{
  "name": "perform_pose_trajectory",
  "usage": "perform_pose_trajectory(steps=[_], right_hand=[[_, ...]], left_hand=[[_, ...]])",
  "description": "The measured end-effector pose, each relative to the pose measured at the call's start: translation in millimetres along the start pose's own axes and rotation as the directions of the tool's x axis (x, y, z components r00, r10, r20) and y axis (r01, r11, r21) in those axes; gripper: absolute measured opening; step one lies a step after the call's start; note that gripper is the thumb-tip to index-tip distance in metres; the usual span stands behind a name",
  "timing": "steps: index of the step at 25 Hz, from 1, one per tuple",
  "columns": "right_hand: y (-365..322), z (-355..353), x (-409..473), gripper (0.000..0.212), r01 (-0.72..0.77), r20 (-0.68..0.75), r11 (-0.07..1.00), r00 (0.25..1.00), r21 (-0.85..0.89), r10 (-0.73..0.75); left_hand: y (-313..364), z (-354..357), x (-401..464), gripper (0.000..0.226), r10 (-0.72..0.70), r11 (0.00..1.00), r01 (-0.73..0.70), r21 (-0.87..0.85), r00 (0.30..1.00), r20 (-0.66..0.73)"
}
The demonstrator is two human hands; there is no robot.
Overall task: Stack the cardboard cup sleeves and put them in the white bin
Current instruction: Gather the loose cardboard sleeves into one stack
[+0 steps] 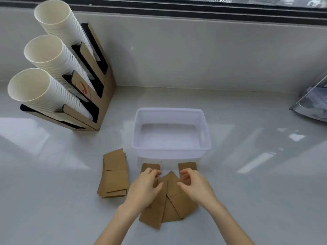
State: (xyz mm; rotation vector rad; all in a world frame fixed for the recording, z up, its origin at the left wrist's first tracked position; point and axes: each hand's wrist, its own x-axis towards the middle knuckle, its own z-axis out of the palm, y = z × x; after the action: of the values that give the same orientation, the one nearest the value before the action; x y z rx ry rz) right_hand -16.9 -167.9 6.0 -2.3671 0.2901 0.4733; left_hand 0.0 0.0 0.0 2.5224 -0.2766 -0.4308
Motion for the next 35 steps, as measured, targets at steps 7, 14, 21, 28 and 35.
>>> perform_pose_trajectory(steps=[7,14,21,28,35], right_hand=[[-0.6,17.9,-0.8,0.065,-0.076,0.016,0.980,0.997,-0.186,0.080],[-1.5,26.7,0.0,0.055,-0.094,-0.032,0.974,0.995,-0.207,0.090],[-3.0,24.7,-1.4,0.047,-0.093,-0.064,0.991,0.994,-0.091,0.088],[7.0,19.0,1.4,0.049,-0.111,-0.041,0.974,0.992,0.200,0.121],[4.8,8.3,0.6,0.032,-0.077,-0.035,0.917,0.994,0.392,0.099]], left_hand=[[-5.2,14.0,-1.1,0.051,-0.006,0.993,-0.003,0.120,0.997,0.074],[-8.2,17.9,2.8,0.054,-0.015,0.989,0.002,0.146,0.996,0.088],[-9.0,14.4,6.0,0.029,0.025,0.993,-0.027,0.113,0.999,0.023],[-10.0,1.0,12.2,0.018,0.099,0.995,-0.099,0.016,0.995,-0.025],[-7.5,-7.8,13.7,0.002,0.075,0.992,-0.076,-0.098,0.997,-0.004]])
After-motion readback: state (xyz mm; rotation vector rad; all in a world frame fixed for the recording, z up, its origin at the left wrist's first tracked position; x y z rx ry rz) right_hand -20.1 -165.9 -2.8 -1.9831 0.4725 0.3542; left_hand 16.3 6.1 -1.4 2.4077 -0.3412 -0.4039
